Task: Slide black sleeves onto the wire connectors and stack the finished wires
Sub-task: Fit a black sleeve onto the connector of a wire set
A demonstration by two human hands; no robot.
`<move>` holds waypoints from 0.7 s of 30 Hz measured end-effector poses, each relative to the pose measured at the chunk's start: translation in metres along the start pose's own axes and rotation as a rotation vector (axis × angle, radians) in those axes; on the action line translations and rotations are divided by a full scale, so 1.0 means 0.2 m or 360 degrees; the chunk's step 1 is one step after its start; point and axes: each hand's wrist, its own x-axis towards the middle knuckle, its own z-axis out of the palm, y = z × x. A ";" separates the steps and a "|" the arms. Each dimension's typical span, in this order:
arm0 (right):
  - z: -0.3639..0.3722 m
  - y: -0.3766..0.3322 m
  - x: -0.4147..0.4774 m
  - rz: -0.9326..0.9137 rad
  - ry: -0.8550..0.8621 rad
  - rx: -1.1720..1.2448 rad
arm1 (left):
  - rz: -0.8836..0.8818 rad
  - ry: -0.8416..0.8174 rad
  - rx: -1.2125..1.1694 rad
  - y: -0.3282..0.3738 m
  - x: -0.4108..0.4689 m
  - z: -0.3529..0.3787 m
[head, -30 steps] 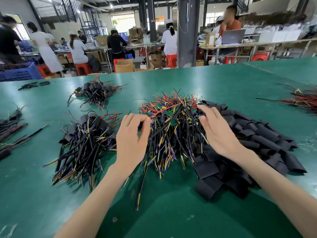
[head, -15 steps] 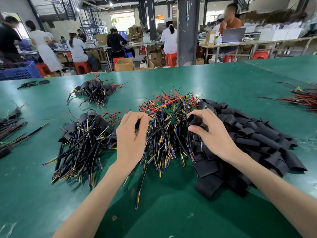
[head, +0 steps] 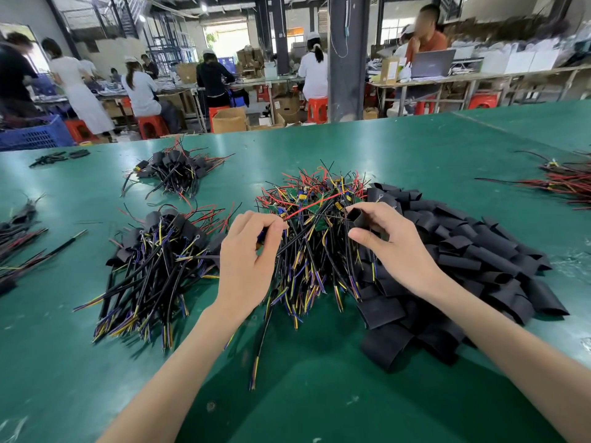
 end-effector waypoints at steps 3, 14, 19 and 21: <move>0.00 0.01 0.01 0.0004 0.0045 0.0119 | 0.0044 -0.0038 0.0016 0.01 0.00 0.00; -0.04 -0.01 0.03 -0.0072 0.0101 0.0190 | 0.0234 -0.0115 0.0180 0.00 0.00 -0.01; -0.04 -0.02 0.03 -0.0005 0.0100 0.0259 | 0.0270 -0.0115 0.0200 -0.01 -0.01 0.00; -0.05 -0.01 0.03 -0.0010 0.0090 0.0212 | 0.0273 -0.0109 0.0227 -0.01 -0.01 0.00</move>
